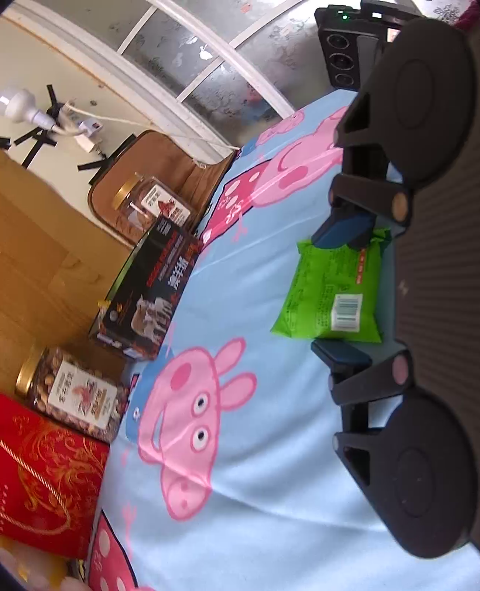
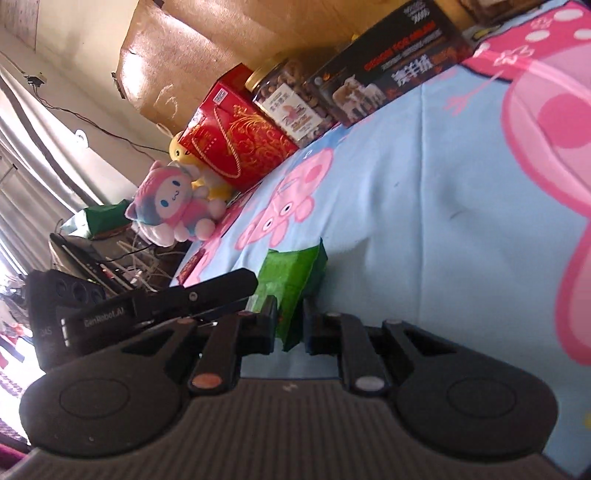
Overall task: Organize snacks
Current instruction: 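Grasp the green snack packet on the sheet with the left tool, then carry the green snack packet into the black tin box and open the left tool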
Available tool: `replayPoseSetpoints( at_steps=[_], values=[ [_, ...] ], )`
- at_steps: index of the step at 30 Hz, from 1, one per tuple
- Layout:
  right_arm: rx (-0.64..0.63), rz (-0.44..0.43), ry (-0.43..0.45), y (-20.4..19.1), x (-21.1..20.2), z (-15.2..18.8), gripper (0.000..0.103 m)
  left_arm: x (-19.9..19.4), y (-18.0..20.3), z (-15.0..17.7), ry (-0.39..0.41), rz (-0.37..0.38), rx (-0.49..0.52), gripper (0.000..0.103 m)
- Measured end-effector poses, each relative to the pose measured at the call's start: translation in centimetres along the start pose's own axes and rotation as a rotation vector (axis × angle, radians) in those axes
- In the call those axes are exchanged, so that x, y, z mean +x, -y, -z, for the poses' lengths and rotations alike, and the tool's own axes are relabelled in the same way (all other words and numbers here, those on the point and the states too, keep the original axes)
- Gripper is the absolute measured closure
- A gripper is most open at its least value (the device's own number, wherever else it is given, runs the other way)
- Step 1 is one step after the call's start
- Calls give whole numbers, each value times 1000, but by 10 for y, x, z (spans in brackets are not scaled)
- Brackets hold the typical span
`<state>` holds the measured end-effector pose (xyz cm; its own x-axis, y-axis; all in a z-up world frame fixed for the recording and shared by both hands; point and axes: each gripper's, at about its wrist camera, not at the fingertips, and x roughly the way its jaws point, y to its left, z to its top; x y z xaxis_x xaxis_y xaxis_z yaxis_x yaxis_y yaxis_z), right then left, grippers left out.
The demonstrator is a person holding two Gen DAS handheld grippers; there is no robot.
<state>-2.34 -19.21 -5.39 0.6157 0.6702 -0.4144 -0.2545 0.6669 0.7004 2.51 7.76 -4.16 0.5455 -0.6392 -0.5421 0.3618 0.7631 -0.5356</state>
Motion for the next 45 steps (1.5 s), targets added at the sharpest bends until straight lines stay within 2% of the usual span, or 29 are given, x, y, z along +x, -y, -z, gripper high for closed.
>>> replayPoseSetpoints(
  at_steps=[4,7,8,14,17,28,36,41,45],
  values=[
    [-119,74,63,-7,-8,-1,86,3,4,-2,-19,38,13,50],
    [-162,112,69,-7,-8,0,86,8,2,-4,-33,11,9,47],
    [-164,110,71,-6,-8,0,86,8,1,-4,-33,-3,13,47],
    [-114,74,43,2,-5,-4,82,11,-1,-3,-54,54,2,50],
    [-87,47,22,6,-3,-6,81,13,7,0,-44,32,51,51],
    [-197,74,24,-11,-3,-5,82,7,17,-8,-23,18,98,54],
    [-278,87,151,-24,-11,-47,82,10,47,-54,37,32,231,55],
    [-372,124,237,-29,-2,-98,82,27,67,-102,109,27,326,56],
    [-412,149,292,-21,19,-146,83,53,72,-151,153,13,332,56]
  ],
)
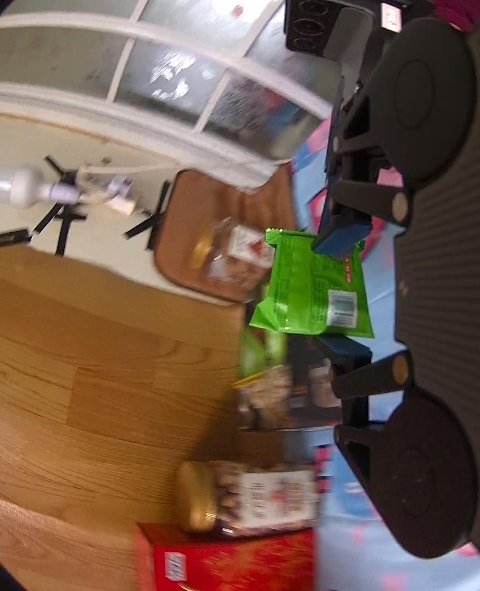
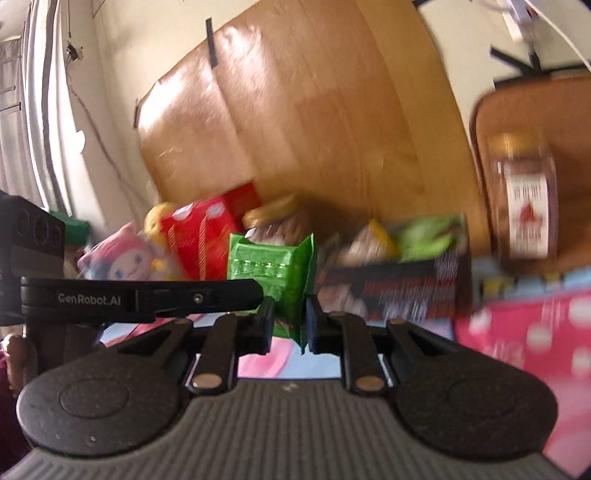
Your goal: Organize snacks
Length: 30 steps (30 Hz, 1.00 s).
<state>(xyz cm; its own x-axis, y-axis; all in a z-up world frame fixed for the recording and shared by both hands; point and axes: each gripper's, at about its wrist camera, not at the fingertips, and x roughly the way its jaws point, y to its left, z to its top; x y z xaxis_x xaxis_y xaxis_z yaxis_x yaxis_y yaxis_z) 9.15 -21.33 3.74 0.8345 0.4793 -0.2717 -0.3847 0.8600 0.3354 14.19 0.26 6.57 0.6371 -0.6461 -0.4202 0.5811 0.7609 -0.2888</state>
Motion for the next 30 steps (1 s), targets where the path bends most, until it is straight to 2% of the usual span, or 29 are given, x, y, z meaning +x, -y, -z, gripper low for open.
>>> replayPoseSetpoints(
  at_steps=[4,7,10,12,14,17,20,27,30],
  values=[
    [-20,44,24,27,45,-26,83,44,-16,-35,20,-39,4,56],
    [-41,85,20,46,74,-32,83,78,-32,-48,7,-62,-16,56],
    [-57,146,-16,62,101,-26,81,112,-45,-45,-26,-101,-29,56],
    [-72,189,-49,69,115,-18,78,132,-49,-38,-56,-161,-28,53],
    [-75,206,-64,70,116,-13,75,140,-52,-31,-67,-199,-33,52],
    [-79,204,18,66,91,-9,70,130,-58,-27,-37,-207,-68,49],
    [-42,205,51,62,67,-5,69,112,-56,-25,-18,-238,-82,48],
    [69,194,30,47,27,17,68,65,-13,-5,-44,-344,5,49],
    [101,217,14,40,13,27,64,45,5,9,-58,-372,29,48]
  ],
)
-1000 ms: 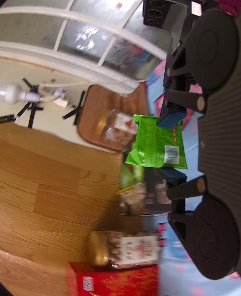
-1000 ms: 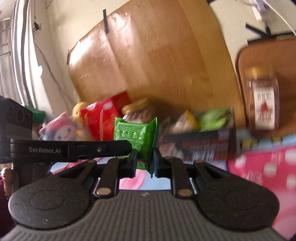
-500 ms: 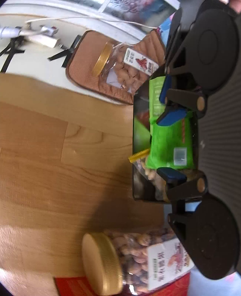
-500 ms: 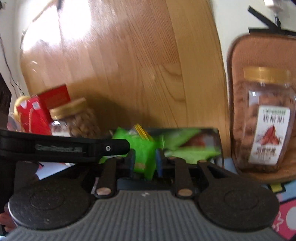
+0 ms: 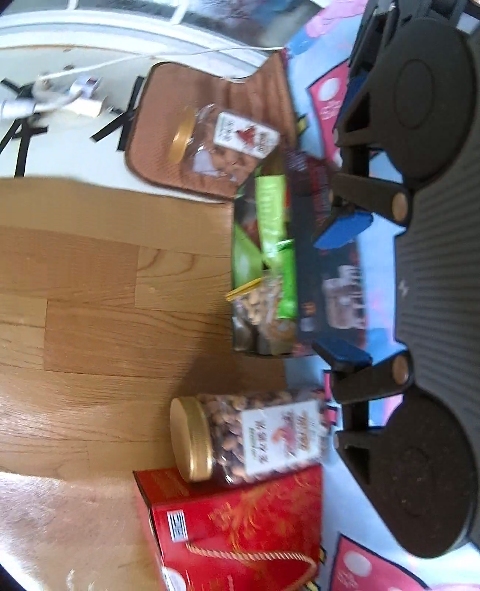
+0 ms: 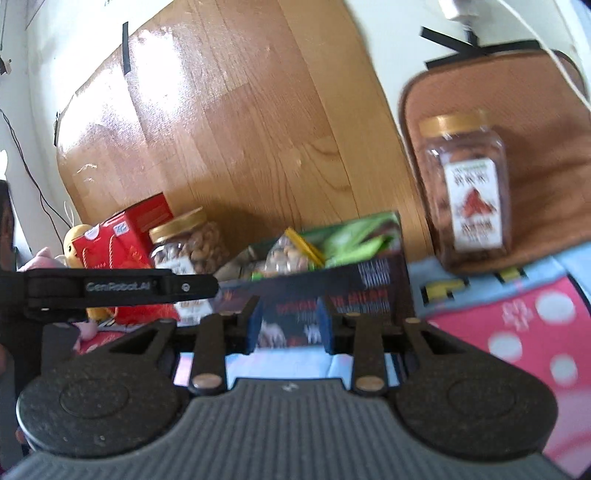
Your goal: Organize snacks
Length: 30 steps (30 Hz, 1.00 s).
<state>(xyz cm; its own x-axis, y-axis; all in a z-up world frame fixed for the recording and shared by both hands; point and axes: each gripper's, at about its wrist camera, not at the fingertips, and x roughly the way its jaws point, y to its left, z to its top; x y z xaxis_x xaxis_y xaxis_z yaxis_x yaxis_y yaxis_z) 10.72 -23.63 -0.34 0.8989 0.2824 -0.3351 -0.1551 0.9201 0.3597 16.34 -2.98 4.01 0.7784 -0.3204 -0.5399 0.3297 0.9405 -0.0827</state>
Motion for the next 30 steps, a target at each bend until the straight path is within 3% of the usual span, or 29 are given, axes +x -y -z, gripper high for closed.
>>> replayPoseSetpoints(
  at_steps=[5,7,16,18,20,23,25,27,30],
  values=[
    [31,22,-16,-7,-24,-2,60,-28,10,11,-15,-22,7,43],
    [11,14,-33,-12,-29,-15,52,-36,12,7,-12,-44,14,42],
    [19,-5,-226,-10,-49,-84,48,-74,20,-11,32,-104,73,39],
    [22,16,-254,-10,-52,-95,48,-81,24,-17,55,-112,78,31],
    [15,36,-273,-13,-55,-102,46,-88,28,-23,83,-118,80,15],
    [15,65,-283,-19,-62,-105,33,-99,37,-26,123,-142,87,0],
    [17,99,-255,-25,-71,-102,11,-105,42,-26,131,-148,84,0],
    [-4,150,-239,-33,-79,-98,4,-108,44,-26,122,-142,71,0],
    [-46,177,-229,-42,-87,-92,3,-108,46,-24,90,-164,46,0]
  ],
)
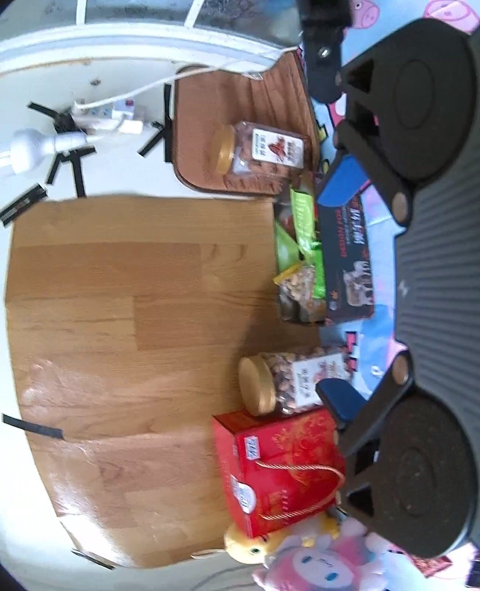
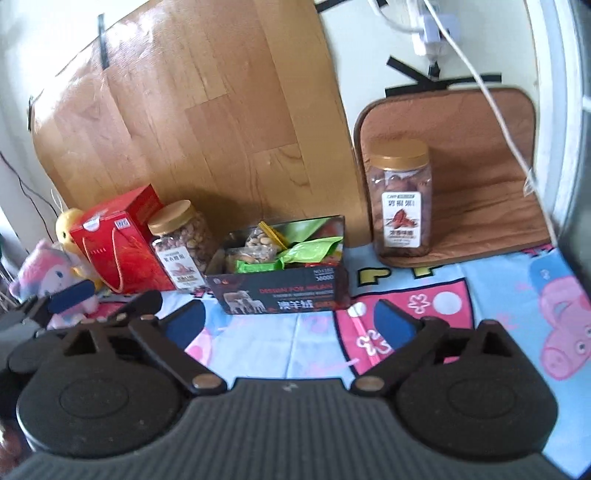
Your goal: Organize snacks
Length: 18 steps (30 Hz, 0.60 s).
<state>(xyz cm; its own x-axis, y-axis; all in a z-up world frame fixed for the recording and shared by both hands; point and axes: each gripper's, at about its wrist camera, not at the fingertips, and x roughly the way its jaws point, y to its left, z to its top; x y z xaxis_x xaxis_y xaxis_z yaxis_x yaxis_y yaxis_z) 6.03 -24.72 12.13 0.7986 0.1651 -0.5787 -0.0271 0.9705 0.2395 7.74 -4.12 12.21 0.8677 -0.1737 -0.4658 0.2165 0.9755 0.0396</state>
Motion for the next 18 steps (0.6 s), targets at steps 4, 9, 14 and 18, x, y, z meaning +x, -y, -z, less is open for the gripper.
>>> replayPoseSetpoints(
  at_steps=[4,9,14,18],
  values=[
    [13,-5,-17,-1,-3,6,2,-2,2,4,-14,-8,-21,0],
    [40,-10,-46,-7,1,22,1,-2,6,15,-59,-37,-32,0],
    [45,-9,-82,-10,6,31,1,-2,7,24,-104,-75,-8,0],
    [39,-7,-77,-14,6,36,1,-3,2,29,-122,-74,-38,0]
  ],
)
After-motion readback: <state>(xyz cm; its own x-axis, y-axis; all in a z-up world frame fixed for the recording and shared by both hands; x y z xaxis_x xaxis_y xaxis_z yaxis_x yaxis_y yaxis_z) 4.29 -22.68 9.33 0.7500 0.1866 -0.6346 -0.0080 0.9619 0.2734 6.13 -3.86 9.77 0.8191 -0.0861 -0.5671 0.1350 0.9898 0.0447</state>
